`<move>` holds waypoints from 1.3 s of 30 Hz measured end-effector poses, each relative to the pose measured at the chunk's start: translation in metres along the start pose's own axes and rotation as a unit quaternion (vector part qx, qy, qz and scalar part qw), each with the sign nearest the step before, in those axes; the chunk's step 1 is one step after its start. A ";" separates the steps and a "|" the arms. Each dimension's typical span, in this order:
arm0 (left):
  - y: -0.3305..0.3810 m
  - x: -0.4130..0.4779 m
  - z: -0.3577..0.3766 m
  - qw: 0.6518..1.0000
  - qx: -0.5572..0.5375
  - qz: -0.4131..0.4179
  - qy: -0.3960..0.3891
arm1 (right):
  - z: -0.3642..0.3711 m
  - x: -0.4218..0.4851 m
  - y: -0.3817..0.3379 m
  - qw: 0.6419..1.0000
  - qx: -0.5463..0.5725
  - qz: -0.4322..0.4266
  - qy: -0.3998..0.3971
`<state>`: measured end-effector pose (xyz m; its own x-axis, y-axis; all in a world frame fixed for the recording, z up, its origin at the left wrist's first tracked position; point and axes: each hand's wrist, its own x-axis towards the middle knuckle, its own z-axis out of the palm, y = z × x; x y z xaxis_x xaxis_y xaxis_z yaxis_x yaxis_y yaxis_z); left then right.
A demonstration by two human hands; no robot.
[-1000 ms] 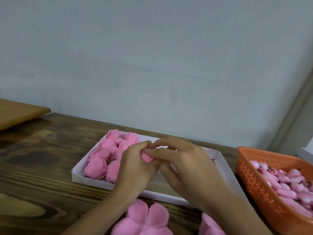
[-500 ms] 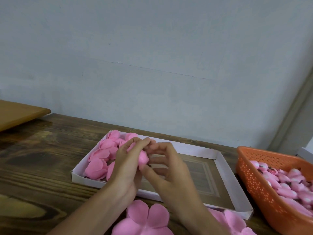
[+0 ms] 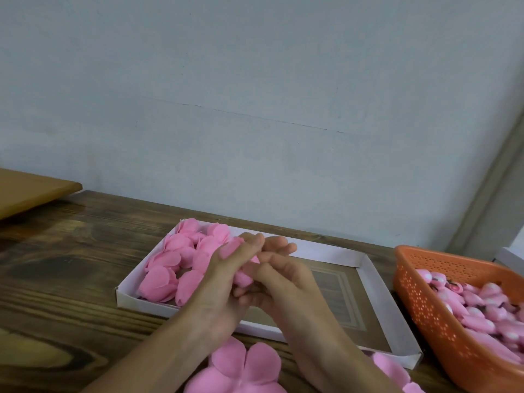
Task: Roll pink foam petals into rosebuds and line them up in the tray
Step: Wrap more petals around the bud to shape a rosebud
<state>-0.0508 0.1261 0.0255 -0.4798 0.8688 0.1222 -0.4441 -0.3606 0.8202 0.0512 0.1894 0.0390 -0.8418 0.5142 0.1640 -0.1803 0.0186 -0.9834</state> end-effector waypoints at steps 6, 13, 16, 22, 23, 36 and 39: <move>0.001 0.000 -0.001 0.999 0.030 0.021 -0.032 | -0.004 0.004 -0.004 0.992 0.075 0.100 -0.018; -0.002 0.001 0.002 0.999 0.008 0.040 0.012 | -0.002 -0.005 0.008 0.946 -0.309 -0.079 0.062; -0.003 0.001 0.004 0.998 -0.009 0.052 0.042 | 0.007 -0.009 0.016 0.934 -0.320 -0.142 0.074; 0.001 -0.001 0.004 1.000 -0.002 0.021 0.018 | 0.006 -0.006 0.005 0.968 -0.215 -0.115 0.064; 0.003 -0.003 0.004 1.000 0.011 0.006 0.008 | 0.009 -0.005 0.002 0.987 -0.139 -0.064 0.050; -0.003 0.005 0.003 0.996 -0.023 0.041 0.073 | 0.005 -0.003 0.024 0.953 -0.264 -0.140 0.042; -0.003 0.004 0.000 0.999 -0.018 0.020 0.034 | 0.004 0.000 0.022 0.962 -0.232 -0.132 0.061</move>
<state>-0.0509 0.1307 0.0235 -0.5479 0.8287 0.1146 -0.4495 -0.4071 0.7951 0.0458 0.1865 0.0178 -0.7267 0.5355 0.4304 -0.1088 0.5288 -0.8417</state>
